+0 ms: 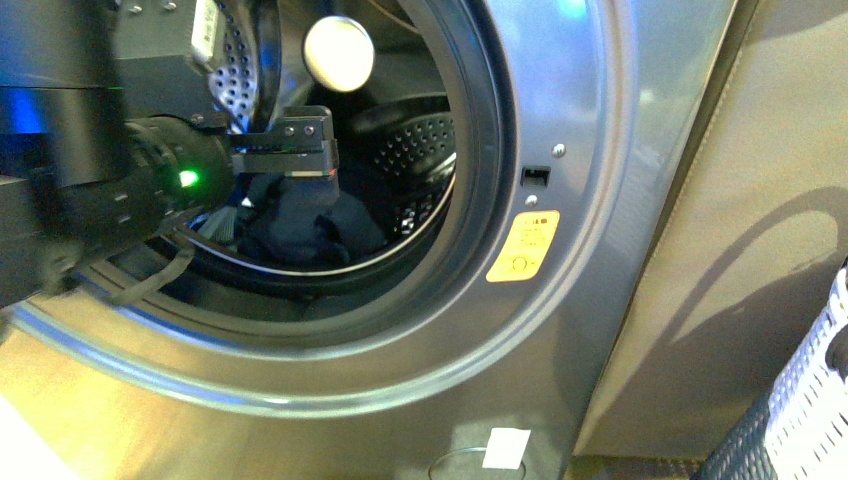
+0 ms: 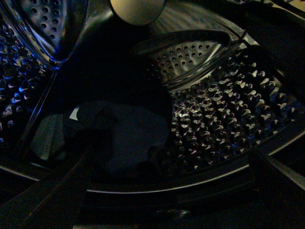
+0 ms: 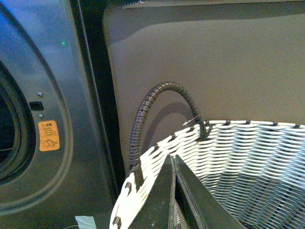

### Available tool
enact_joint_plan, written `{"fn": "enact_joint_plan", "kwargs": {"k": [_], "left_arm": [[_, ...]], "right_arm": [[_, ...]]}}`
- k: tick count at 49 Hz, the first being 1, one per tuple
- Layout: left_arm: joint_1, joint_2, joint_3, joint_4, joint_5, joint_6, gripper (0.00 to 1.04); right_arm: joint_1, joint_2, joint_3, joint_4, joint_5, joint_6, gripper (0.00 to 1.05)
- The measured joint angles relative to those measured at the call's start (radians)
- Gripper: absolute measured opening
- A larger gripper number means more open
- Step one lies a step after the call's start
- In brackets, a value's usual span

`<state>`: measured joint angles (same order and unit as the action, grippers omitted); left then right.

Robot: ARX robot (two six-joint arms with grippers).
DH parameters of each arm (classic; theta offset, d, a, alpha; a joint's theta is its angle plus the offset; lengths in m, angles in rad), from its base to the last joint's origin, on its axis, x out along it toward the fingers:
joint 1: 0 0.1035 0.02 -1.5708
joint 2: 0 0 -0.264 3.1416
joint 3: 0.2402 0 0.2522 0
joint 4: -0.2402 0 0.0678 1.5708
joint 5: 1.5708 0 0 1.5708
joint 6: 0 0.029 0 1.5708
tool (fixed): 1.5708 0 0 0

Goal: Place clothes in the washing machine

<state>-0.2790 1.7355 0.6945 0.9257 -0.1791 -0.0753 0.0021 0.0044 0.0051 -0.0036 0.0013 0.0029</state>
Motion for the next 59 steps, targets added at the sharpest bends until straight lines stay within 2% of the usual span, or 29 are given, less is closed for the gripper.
{"fn": "enact_joint_plan", "kwargs": {"k": [13, 24, 33, 38, 40, 51, 56, 59], "left_arm": [[-0.063, -0.198, -0.171, -0.041, 0.008, -0.056, 0.98], [-0.115, -0.391, -0.303, -0.077, 0.056, -0.083, 0.98], [-0.164, -0.623, -0.396, -0.197, 0.028, -0.078, 0.98], [-0.182, -0.684, -0.446, -0.139, -0.18, 0.0, 0.84], [-0.166, -0.715, -0.47, -0.14, -0.213, 0.019, 0.77], [-0.042, -0.876, -0.565, -0.212, -0.132, 0.055, 0.41], [0.026, -0.984, -0.603, -0.272, -0.064, 0.064, 0.14], [0.06, -1.037, -0.62, -0.308, -0.03, 0.064, 0.03]], "right_arm": [[0.0, 0.0, 0.0, 0.0, 0.0, 0.0, 0.02], [0.0, 0.0, 0.0, 0.0, 0.0, 0.0, 0.02], [0.0, 0.0, 0.0, 0.0, 0.0, 0.0, 0.02], [0.0, 0.0, 0.0, 0.0, 0.0, 0.0, 0.02], [0.0, 0.0, 0.0, 0.0, 0.0, 0.0, 0.02], [0.0, 0.0, 0.0, 0.0, 0.0, 0.0, 0.02], [0.0, 0.0, 0.0, 0.0, 0.0, 0.0, 0.02], [0.0, 0.0, 0.0, 0.0, 0.0, 0.0, 0.02]]}}
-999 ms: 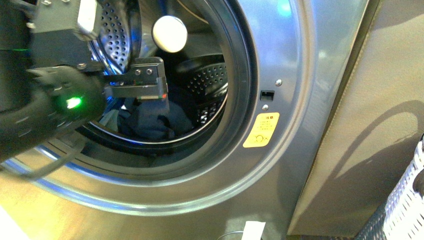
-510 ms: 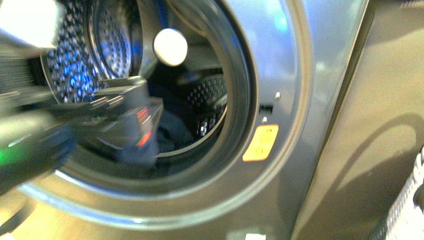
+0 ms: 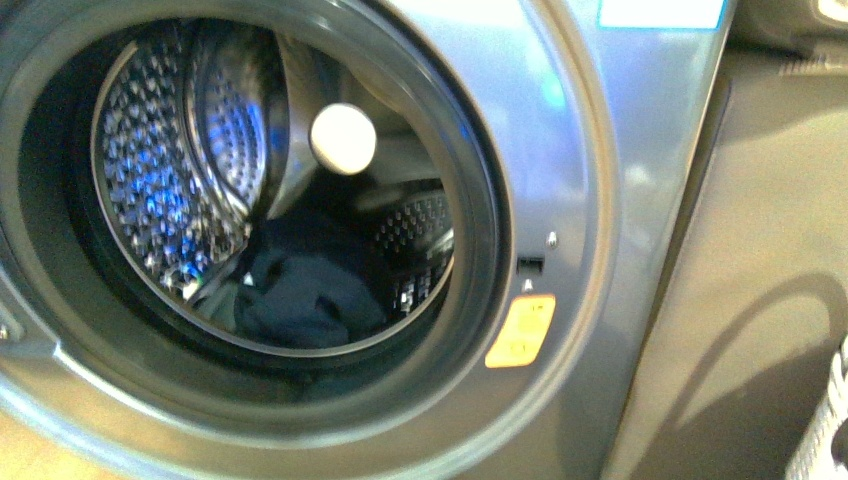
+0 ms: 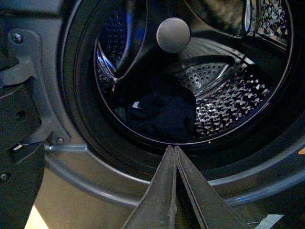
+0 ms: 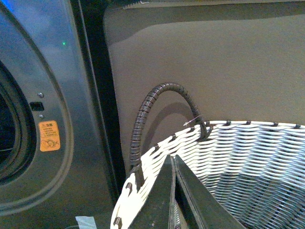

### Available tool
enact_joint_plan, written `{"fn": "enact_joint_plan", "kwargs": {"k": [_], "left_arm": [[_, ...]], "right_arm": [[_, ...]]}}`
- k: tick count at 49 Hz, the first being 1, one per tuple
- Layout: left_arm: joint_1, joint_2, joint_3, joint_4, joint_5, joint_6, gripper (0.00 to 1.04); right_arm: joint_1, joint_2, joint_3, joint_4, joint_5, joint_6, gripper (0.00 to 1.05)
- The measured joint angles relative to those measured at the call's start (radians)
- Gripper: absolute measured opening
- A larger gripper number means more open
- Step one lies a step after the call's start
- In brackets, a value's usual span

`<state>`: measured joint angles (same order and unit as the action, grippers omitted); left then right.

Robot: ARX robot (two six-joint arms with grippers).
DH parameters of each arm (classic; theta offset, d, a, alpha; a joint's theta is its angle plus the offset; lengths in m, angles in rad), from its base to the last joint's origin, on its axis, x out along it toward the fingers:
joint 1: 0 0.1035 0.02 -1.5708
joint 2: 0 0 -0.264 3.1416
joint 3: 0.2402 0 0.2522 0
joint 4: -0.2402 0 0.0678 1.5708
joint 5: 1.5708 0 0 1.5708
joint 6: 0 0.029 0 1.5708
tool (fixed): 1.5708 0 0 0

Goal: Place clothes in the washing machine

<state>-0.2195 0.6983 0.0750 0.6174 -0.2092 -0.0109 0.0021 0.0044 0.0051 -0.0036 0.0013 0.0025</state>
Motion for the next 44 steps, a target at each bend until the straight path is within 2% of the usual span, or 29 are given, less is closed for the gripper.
{"fn": "enact_joint_plan", "kwargs": {"k": [14, 18, 22, 44], "left_arm": [[0.11, -0.175, -0.068, -0.101, 0.103, 0.004, 0.04], [0.183, -0.225, -0.068, -0.15, 0.199, 0.005, 0.04], [0.212, -0.274, -0.068, -0.189, 0.202, 0.005, 0.04], [0.218, -0.486, -0.068, -0.401, 0.209, 0.005, 0.04]], "right_arm": [[0.0, 0.0, 0.0, 0.0, 0.0, 0.0, 0.02], [0.0, 0.0, 0.0, 0.0, 0.0, 0.0, 0.02], [0.0, 0.0, 0.0, 0.0, 0.001, 0.0, 0.02], [0.0, 0.0, 0.0, 0.0, 0.0, 0.0, 0.02]]}}
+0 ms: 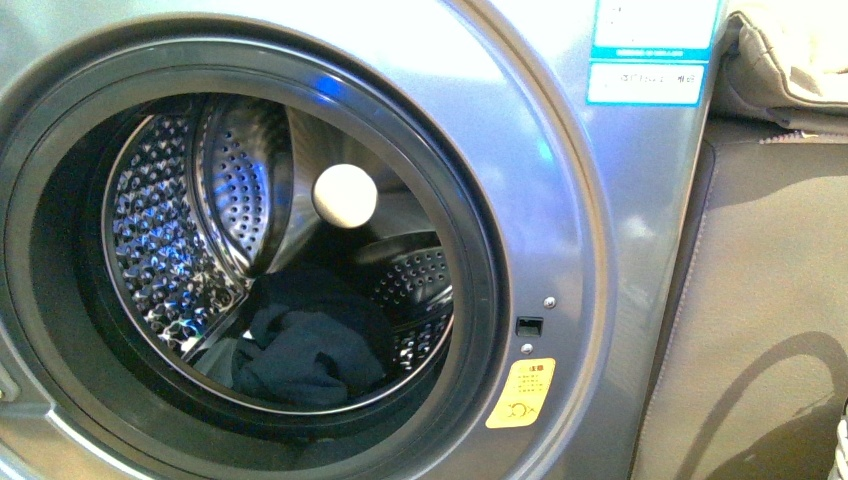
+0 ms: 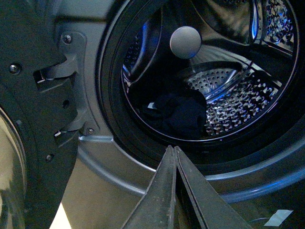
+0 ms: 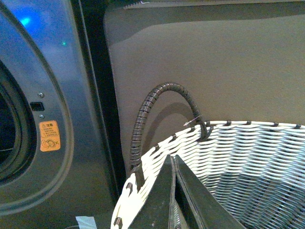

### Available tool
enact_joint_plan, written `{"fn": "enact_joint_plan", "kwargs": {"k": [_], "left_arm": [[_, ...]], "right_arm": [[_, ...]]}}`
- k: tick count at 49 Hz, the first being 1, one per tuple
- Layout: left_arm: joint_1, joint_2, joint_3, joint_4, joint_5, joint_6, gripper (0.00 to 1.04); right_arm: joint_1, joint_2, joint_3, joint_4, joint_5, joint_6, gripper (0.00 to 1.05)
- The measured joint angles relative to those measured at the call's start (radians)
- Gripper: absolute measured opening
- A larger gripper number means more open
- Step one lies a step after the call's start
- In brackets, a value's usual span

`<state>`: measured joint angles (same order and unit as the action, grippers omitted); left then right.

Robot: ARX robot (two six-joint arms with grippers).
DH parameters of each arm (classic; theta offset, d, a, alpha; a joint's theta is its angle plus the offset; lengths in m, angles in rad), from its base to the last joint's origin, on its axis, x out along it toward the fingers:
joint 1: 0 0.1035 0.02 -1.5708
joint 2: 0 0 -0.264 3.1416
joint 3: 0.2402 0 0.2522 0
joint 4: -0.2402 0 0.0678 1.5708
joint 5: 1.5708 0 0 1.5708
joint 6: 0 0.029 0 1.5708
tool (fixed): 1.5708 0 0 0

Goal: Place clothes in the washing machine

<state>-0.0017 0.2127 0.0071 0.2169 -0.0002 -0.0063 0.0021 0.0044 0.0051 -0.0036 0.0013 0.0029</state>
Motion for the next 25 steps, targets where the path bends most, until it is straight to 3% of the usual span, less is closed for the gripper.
{"fn": "enact_joint_plan", "kwargs": {"k": [9, 14, 25], "left_arm": [[0.0, -0.044, 0.0, -0.045, 0.0, 0.0, 0.04], [0.0, -0.167, 0.0, -0.201, 0.0, 0.0, 0.04], [0.0, -0.209, 0.0, -0.216, 0.0, 0.0, 0.04]], "right_arm": [[0.0, 0.0, 0.0, 0.0, 0.0, 0.0, 0.02], [0.0, 0.0, 0.0, 0.0, 0.001, 0.0, 0.02], [0.0, 0.0, 0.0, 0.0, 0.0, 0.0, 0.02]]}}
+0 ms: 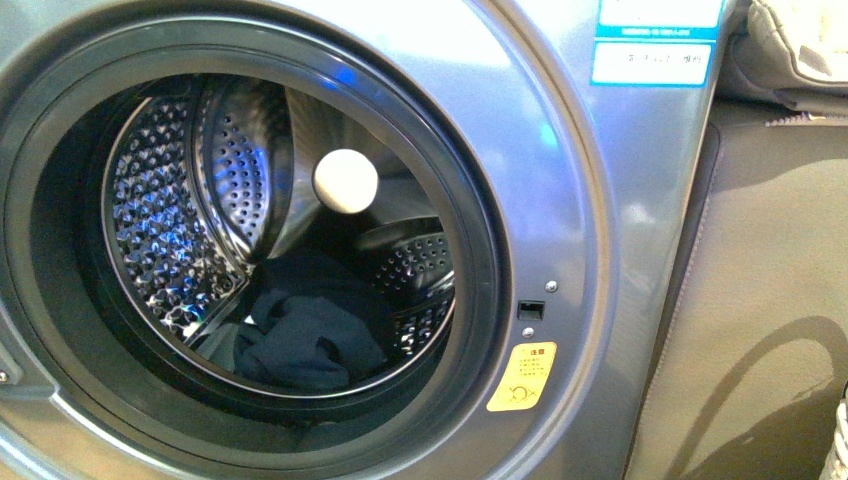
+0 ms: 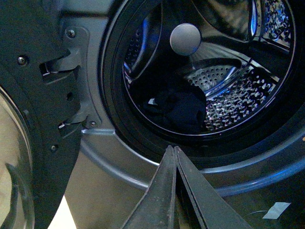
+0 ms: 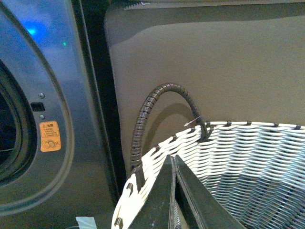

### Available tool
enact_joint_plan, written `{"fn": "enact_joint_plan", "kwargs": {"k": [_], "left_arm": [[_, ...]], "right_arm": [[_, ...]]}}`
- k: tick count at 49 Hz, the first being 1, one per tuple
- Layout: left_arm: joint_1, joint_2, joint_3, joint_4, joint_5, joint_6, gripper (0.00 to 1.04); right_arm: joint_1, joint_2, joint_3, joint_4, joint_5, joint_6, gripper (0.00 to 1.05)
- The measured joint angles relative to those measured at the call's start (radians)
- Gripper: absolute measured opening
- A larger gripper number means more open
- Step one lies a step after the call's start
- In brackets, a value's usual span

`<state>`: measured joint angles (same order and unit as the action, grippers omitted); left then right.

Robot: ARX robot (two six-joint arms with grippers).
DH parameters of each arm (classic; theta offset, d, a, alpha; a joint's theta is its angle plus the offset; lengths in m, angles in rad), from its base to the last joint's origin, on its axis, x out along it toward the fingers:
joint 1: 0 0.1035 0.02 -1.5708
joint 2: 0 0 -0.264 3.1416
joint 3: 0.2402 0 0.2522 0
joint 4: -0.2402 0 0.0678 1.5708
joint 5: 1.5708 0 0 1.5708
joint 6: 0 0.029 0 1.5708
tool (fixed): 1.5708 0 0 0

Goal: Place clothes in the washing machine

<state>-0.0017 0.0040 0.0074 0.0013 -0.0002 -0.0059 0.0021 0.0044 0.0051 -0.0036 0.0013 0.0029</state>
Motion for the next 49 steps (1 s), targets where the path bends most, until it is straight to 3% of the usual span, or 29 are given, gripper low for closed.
{"fn": "enact_joint_plan", "kwargs": {"k": [14, 19, 35, 42, 45, 49], "left_arm": [[0.0, 0.0, 0.0, -0.001, 0.0, 0.0, 0.04], [0.0, 0.0, 0.0, -0.001, 0.0, -0.002, 0.04], [0.0, 0.0, 0.0, -0.001, 0.0, 0.0, 0.58], [0.0, 0.0, 0.0, -0.001, 0.0, 0.0, 0.86], [0.0, 0.0, 0.0, -0.001, 0.0, 0.001, 1.0], [0.0, 0.0, 0.0, -0.001, 0.0, 0.002, 0.98]], "right_arm": [[0.0, 0.0, 0.0, 0.0, 0.0, 0.0, 0.02], [0.0, 0.0, 0.0, 0.0, 0.0, -0.001, 0.16], [0.0, 0.0, 0.0, 0.0, 0.0, -0.001, 0.71], [0.0, 0.0, 0.0, 0.0, 0.0, -0.001, 0.97], [0.0, 0.0, 0.0, 0.0, 0.0, 0.0, 0.97], [0.0, 0.0, 0.0, 0.0, 0.0, 0.0, 0.97]]}}
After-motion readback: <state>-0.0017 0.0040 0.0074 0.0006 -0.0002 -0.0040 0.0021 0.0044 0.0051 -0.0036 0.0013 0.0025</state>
